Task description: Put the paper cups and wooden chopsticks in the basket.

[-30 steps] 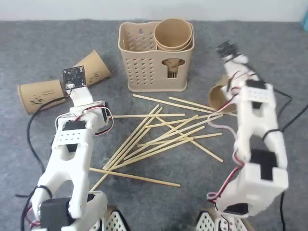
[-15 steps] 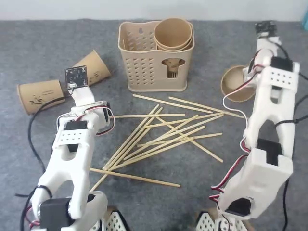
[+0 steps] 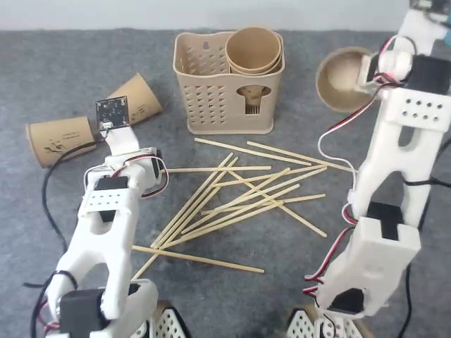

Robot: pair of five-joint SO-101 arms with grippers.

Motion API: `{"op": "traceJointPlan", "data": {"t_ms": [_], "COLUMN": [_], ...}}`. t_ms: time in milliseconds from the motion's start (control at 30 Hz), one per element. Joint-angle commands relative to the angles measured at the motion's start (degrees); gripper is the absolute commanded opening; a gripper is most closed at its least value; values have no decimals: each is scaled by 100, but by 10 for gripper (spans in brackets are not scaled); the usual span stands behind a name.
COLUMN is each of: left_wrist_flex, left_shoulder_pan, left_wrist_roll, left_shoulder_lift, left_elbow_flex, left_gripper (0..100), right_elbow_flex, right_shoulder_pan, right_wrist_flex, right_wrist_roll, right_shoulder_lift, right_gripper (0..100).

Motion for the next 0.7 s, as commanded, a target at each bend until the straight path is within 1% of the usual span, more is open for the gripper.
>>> {"op": "traceJointPlan", "data": {"t_ms": [0,167,267,367,433,567,667], "left_wrist_flex": [0,0,0,-9,-9,-9,-9], "left_shoulder_pan": [53,53,62,62,62,62,62], "left_wrist_roll": [-62,-62,-62,-62,-62,-62,-62], "left_shoulder_lift": [-35,-35,-35,-35,-35,-35,-35], "left_elbow_flex": [-251,-251,-251,-251,-251,-251,-251], "left_gripper": [137,137,137,137,137,137,137], "right_elbow_flex": [-923,-2084,-2303,-2303,-2171,-1591,-976], "right_shoulder_pan": [-488,-1165,-1640,-2105,-2290,-2352,-2281], "right_wrist_flex": [215,207,171,180,198,154,-84], "right_wrist_roll": [-176,-132,-114,44,53,53,62], "right_shoulder_lift": [-136,-119,-84,-66,-66,-66,-57], "right_gripper": [8,8,8,8,8,8,8]}}
